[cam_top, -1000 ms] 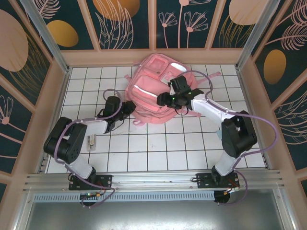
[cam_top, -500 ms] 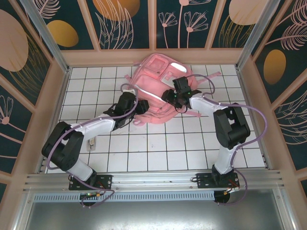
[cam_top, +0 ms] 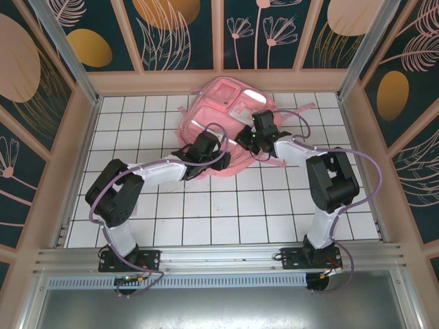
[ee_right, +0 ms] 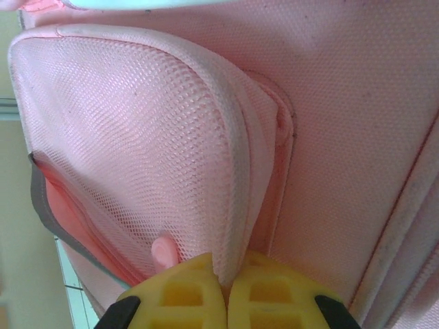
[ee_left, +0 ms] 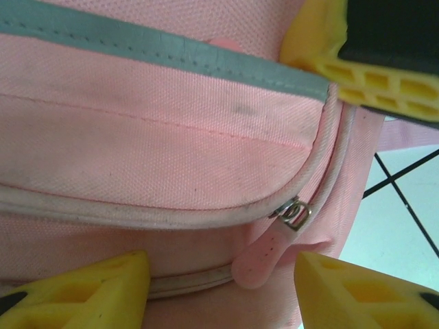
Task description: Pack the student bag
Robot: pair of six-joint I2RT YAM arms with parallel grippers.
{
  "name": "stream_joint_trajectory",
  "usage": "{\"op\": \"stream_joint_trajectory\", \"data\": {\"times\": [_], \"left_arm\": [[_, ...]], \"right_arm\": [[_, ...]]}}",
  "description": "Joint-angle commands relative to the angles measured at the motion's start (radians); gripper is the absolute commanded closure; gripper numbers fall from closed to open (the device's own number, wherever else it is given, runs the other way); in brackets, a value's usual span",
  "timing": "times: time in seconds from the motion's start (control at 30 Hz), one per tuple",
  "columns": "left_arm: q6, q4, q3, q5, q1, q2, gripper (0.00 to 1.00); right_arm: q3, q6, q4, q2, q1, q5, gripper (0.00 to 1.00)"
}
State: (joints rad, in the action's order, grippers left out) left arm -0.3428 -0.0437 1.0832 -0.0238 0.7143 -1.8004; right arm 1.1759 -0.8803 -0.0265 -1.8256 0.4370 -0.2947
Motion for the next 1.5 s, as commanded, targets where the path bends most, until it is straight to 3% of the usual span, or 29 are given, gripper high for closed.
{"op": "stream_joint_trajectory", "data": {"times": [0.0, 0.37, 0.4, 0.47, 0.5, 0.67, 0.9, 1.1, 1.47], "left_arm": [[0.050, 0.026, 0.029, 0.013, 0.008, -0.019, 0.41], [0.054, 0.067, 0.171, -0.065, 0.015, -0.140, 0.44], [0.053, 0.075, 0.187, -0.083, 0.015, -0.152, 0.50], [0.054, 0.090, 0.209, -0.117, 0.014, -0.166, 0.74], [0.055, 0.091, 0.211, -0.122, 0.015, -0.164, 0.81], [0.067, 0.122, 0.184, -0.088, 0.016, -0.123, 1.00], [0.091, 0.189, 0.102, -0.046, 0.005, -0.034, 1.00], [0.074, 0.211, 0.085, 0.014, -0.101, -0.012, 1.00], [0.092, 0.338, 0.149, -0.149, -0.166, -0.045, 1.00]], "right_arm": [[0.059, -0.020, 0.064, 0.049, -0.008, -0.046, 1.00], [0.060, -0.047, 0.081, 0.048, 0.002, -0.123, 1.00], [0.058, -0.046, 0.080, 0.049, 0.002, -0.127, 1.00], [0.054, -0.037, 0.068, 0.055, 0.000, -0.118, 1.00], [0.052, -0.032, 0.060, 0.058, -0.003, -0.110, 1.00], [0.047, 0.000, 0.045, 0.056, -0.023, -0.083, 1.00], [0.102, 0.149, -0.057, 0.020, -0.043, -0.041, 1.00], [0.112, 0.223, -0.103, 0.020, -0.059, -0.026, 1.00], [0.183, 0.384, -0.199, -0.003, -0.077, 0.049, 1.00]]}}
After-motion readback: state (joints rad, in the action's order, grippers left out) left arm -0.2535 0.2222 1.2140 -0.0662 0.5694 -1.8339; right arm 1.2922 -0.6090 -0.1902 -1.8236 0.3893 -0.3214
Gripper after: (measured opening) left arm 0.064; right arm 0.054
